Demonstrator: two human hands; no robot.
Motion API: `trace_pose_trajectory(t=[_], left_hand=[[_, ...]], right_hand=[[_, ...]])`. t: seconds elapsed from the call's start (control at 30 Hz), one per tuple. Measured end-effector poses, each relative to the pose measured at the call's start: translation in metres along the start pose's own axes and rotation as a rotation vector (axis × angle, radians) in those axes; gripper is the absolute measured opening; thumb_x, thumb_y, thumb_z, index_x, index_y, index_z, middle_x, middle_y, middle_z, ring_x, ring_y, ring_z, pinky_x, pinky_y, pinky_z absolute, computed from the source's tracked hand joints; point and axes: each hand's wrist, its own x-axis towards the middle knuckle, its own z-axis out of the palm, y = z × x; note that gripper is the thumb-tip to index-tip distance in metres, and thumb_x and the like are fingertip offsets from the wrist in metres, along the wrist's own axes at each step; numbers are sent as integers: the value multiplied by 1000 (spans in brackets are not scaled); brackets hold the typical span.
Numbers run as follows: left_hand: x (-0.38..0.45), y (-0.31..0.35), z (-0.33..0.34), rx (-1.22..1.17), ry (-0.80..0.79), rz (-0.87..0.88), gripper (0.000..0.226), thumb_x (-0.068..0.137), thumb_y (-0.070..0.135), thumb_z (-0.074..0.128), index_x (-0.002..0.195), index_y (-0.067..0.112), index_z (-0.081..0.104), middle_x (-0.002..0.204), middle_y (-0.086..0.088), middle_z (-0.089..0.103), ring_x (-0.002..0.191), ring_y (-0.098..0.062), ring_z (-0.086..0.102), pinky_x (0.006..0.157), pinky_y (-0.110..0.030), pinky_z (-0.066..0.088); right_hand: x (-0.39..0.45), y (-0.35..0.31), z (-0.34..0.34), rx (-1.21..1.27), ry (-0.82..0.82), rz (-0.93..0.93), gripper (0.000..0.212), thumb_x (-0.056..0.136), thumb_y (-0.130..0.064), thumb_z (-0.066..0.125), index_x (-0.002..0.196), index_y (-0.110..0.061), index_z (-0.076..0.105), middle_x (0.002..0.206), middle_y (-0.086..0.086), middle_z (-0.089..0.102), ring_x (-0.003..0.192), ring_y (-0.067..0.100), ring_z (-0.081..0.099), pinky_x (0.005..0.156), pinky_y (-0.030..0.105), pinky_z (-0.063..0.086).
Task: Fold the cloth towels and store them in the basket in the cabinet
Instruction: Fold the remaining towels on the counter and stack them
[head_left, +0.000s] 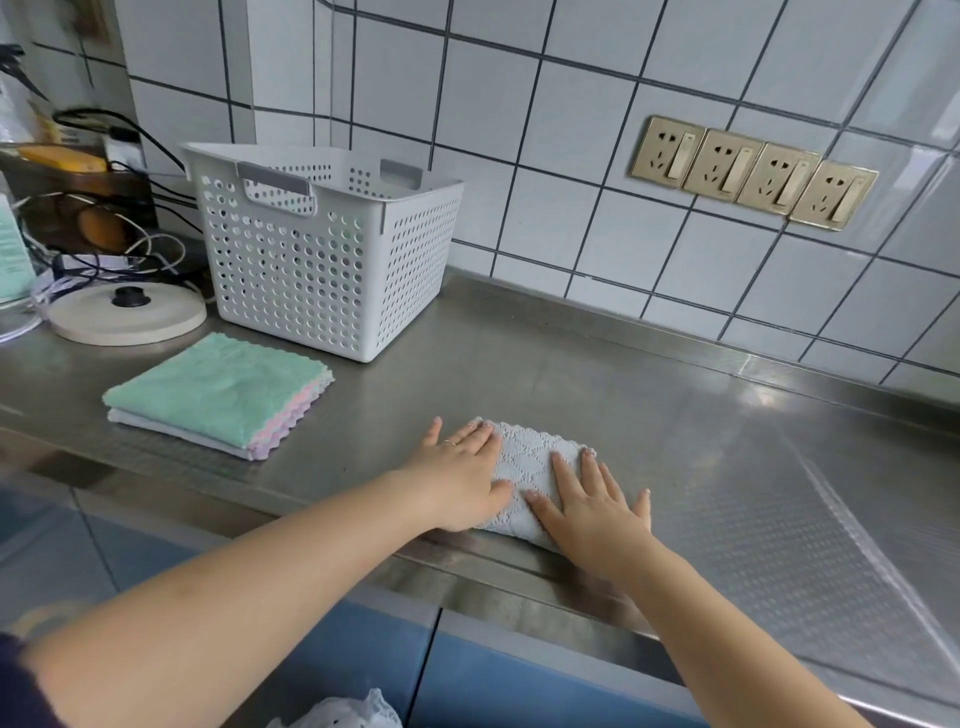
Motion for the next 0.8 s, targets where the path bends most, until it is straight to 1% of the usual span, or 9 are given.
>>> trace_pose_trajectory(t=[0.07, 0.17, 0.27, 0.37, 0.43, 0.53, 0.63, 0.7, 0.8], left_hand=[[-2, -2, 0, -16, 19, -9, 68, 97, 49, 25, 151, 14, 2, 160, -4, -5, 146, -15, -5, 117, -47, -5], [-11, -12, 0, -77, 108, -50, 72, 94, 57, 30, 151, 23, 3, 159, -7, 10, 147, -22, 3, 118, -46, 0], [-20, -22, 0, -155, 157, -35, 62, 96, 51, 34, 150, 27, 16, 153, -3, 31, 146, -21, 11, 118, -44, 4], [-15, -17, 3, -246, 165, 2, 44, 97, 39, 41, 139, 25, 44, 141, -6, 44, 143, -24, 21, 116, -39, 16], [-11, -13, 3, -386, 186, 1, 35, 96, 30, 47, 126, 15, 57, 130, -8, 50, 130, -26, 40, 105, -31, 32], [-9, -15, 4, -547, 242, -4, 31, 93, 16, 51, 123, 10, 58, 126, -8, 48, 120, -21, 46, 93, -24, 35], [-16, -26, 0, -681, 307, -34, 42, 94, 8, 49, 135, 13, 49, 140, -1, 40, 126, -16, 44, 97, -18, 32], [-23, -39, -9, -771, 346, -54, 43, 93, 6, 48, 136, 13, 48, 143, 0, 38, 126, -13, 45, 98, -15, 30], [-43, -75, -31, -810, 424, -93, 41, 93, 6, 50, 134, 15, 51, 144, 1, 39, 127, -10, 44, 100, -14, 30]], right_hand=[[-2, 3, -6, -13, -3, 4, 72, 87, -71, 15, 149, -36, 4, 159, 0, 0, 147, 21, 0, 113, 61, 0], [-8, 20, -21, -6, 13, 32, 68, 87, -71, 23, 146, -39, 18, 151, -5, 32, 145, 21, 15, 113, 60, 4], [-19, 30, -29, 71, -36, 7, 53, 92, -58, 36, 142, -39, 33, 125, -6, 56, 125, 22, 47, 107, 43, 30], [-28, 19, -29, 261, -3, -31, 44, 94, -44, 48, 136, -30, 46, 106, -1, 59, 102, 20, 57, 83, 25, 38], [-30, 10, -30, 397, 47, -14, 42, 94, -35, 52, 134, -24, 50, 106, 2, 63, 97, 19, 58, 79, 22, 37], [-29, 4, -29, 606, 115, 38, 47, 91, -24, 59, 136, -20, 49, 116, 4, 65, 98, 19, 60, 82, 25, 43], [-25, -6, -25, 942, 142, 91, 46, 90, -8, 59, 134, -20, 52, 95, 1, 67, 85, 24, 64, 81, 36, 54], [-24, -23, -25, 1175, 113, 98, 46, 90, 0, 55, 133, -16, 52, 97, 3, 65, 100, 38, 63, 83, 41, 54], [-19, -64, -25, 1332, 74, 31, 42, 90, -2, 58, 130, -15, 54, 95, 6, 66, 106, 40, 60, 75, 32, 53]])
